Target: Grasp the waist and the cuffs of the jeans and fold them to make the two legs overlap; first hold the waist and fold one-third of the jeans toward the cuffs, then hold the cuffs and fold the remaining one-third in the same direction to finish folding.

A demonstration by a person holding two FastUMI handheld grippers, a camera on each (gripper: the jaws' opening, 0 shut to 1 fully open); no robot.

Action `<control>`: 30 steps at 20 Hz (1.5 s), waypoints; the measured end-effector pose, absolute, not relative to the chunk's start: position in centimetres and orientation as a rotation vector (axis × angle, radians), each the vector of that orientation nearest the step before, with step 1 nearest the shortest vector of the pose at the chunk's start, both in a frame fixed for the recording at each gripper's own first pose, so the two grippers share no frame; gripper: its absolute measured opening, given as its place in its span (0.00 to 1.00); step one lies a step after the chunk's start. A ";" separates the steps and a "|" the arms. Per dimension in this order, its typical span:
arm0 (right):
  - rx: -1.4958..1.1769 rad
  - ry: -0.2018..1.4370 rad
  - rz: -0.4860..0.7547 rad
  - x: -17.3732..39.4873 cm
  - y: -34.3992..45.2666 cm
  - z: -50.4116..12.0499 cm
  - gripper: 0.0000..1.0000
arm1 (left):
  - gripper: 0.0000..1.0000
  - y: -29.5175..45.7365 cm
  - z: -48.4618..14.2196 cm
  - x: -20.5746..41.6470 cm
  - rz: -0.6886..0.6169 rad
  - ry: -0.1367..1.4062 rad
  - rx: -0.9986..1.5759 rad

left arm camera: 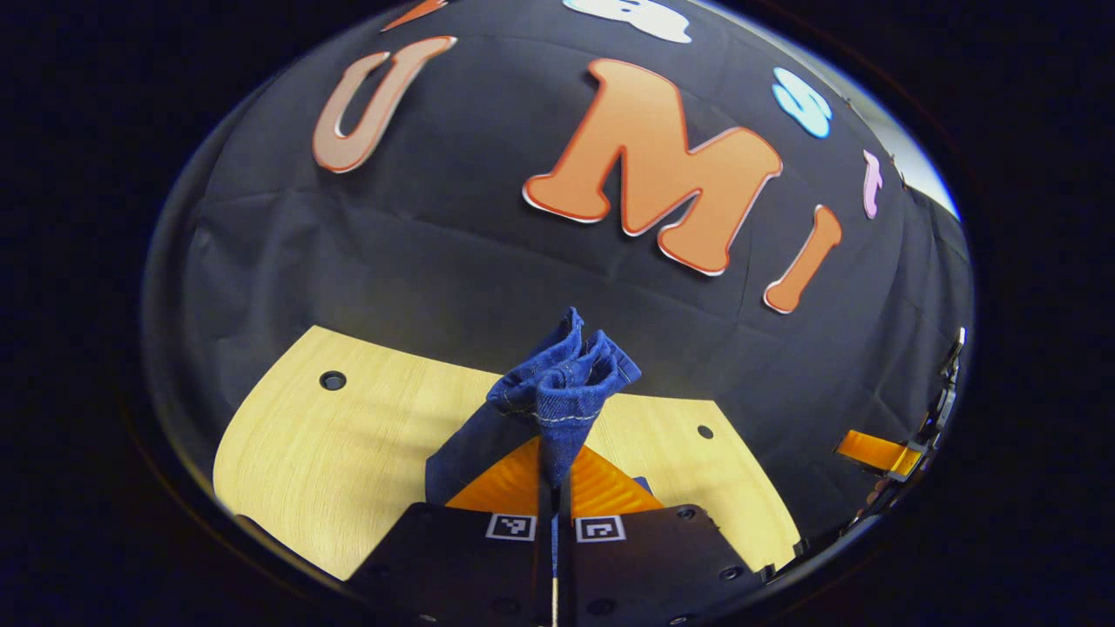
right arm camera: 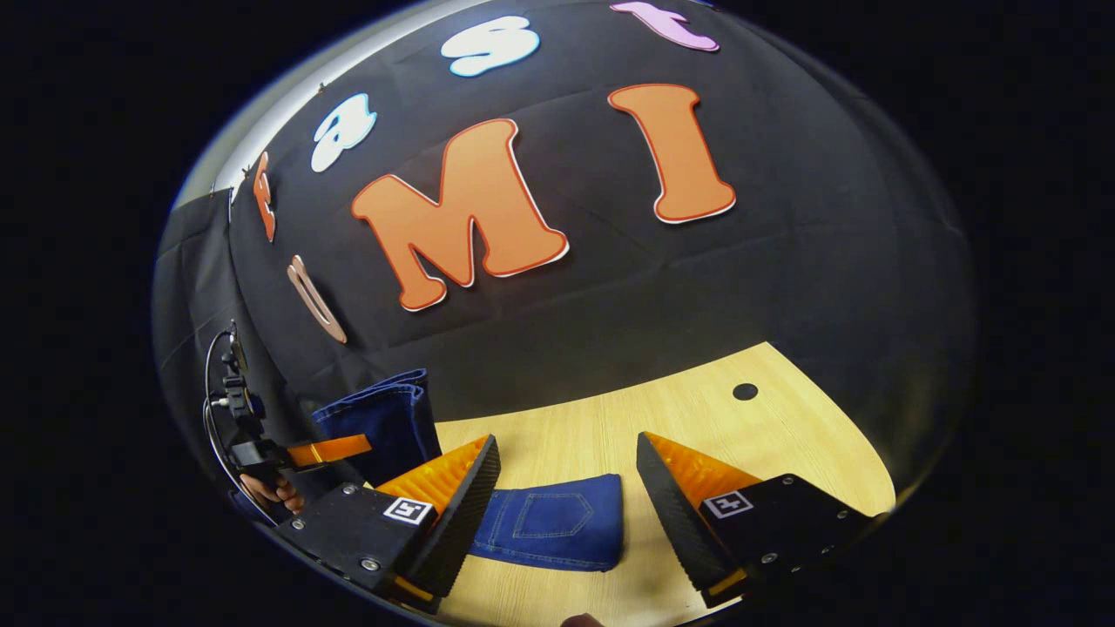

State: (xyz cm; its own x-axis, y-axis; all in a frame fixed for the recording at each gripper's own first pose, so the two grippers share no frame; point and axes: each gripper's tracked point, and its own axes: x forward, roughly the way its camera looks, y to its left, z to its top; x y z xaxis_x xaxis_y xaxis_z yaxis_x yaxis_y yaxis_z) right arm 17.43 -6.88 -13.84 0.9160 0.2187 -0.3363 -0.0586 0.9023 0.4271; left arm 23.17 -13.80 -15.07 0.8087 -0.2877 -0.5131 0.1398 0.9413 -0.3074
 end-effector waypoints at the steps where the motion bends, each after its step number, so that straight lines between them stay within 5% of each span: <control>1: 0.430 0.389 0.141 17.4 -7.2 -13.9 0.97 | 0.02 -15.0 -15.2 23.4 -0.233 0.596 -0.242; 12: 0.497 0.414 0.119 17.8 -11.7 -16.6 0.97 | 0.02 -27.8 -22.7 20.8 -0.374 0.818 -0.009; 18: 0.509 0.430 0.127 18.2 -12.9 -17.9 0.97 | 0.40 -34.0 -22.7 16.8 -0.548 0.837 0.035; 19: 0.509 0.431 0.128 18.1 -12.9 -18.0 0.97 | 0.55 -34.1 -22.3 16.6 -0.557 0.822 0.040; 23: 0.489 0.397 0.121 18.5 -12.8 -17.3 0.97 | 0.80 -32.3 -19.9 17.3 -0.505 0.748 0.025; 24: 0.450 0.367 0.097 18.8 -13.2 -16.9 0.97 | 0.92 -31.5 -19.0 17.6 -0.481 0.716 0.018; 30: 0.259 0.232 0.110 18.9 -10.2 -13.0 0.97 | 0.96 -24.6 -11.5 18.5 -0.332 0.493 -0.052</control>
State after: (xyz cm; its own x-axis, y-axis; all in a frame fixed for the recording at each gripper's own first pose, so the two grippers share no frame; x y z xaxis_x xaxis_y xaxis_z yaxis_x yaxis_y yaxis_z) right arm 18.94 -10.20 -13.01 0.9673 0.1374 -0.2131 -0.0780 0.9609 0.2656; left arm 18.50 -24.56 -11.50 0.8287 -0.3250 -0.4556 0.3004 0.9452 -0.1279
